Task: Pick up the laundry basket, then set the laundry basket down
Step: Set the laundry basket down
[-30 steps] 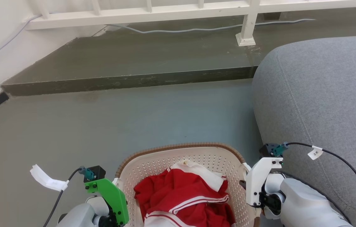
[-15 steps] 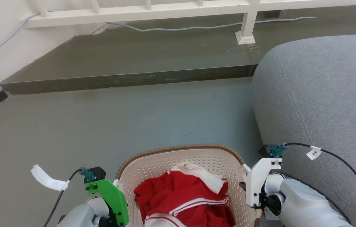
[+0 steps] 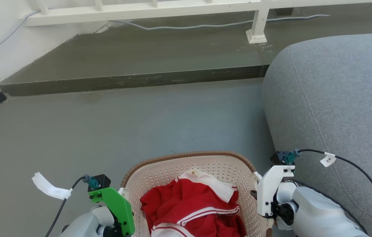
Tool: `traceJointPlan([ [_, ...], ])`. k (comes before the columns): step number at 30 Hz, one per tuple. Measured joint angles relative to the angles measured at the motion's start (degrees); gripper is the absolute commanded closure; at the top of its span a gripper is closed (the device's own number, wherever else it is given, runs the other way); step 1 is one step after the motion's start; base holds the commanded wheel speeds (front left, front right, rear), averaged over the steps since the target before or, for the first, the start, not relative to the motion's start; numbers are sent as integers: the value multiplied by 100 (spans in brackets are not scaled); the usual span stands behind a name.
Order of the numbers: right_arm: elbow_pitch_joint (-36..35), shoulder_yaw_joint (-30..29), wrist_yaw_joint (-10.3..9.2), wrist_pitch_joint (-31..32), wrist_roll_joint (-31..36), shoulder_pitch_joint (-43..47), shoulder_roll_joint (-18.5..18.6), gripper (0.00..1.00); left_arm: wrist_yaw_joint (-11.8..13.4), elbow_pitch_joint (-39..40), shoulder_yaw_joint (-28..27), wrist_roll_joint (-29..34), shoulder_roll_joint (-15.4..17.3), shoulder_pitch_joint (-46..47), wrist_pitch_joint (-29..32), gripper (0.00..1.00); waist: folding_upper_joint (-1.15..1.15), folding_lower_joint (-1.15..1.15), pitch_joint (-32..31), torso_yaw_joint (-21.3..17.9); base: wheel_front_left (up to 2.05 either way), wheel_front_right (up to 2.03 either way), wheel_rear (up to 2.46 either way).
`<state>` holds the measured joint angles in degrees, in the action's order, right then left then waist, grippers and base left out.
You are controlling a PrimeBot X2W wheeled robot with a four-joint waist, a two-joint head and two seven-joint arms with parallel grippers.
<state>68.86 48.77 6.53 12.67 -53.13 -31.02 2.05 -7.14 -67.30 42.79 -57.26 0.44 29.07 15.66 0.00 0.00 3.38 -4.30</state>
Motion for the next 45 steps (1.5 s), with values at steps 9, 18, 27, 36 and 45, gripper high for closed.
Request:
traceJointPlan([
  [9,-38,44,0,-42,-34,-42,16,100,0,2,10,-4,3,19,-100,100,0,0,178,-9,0,0,0],
  [18,-124,48,-10,-338,-33,-354,47,100,0,85,27,51,62,357,-385,100,0,0,640,-35,0,0,0],
  [27,-276,42,-69,-661,-34,-591,53,100,0,158,43,132,176,670,-667,100,0,0,1303,-63,0,0,0],
  [36,-359,22,-167,-1037,-33,-994,73,100,0,333,41,166,278,1089,-998,100,0,1,2027,-75,0,0,0],
  [45,-450,2,-211,-1410,-33,-1327,67,100,0,455,25,200,420,1433,-1295,100,0,2,2767,-63,0,0,0],
])
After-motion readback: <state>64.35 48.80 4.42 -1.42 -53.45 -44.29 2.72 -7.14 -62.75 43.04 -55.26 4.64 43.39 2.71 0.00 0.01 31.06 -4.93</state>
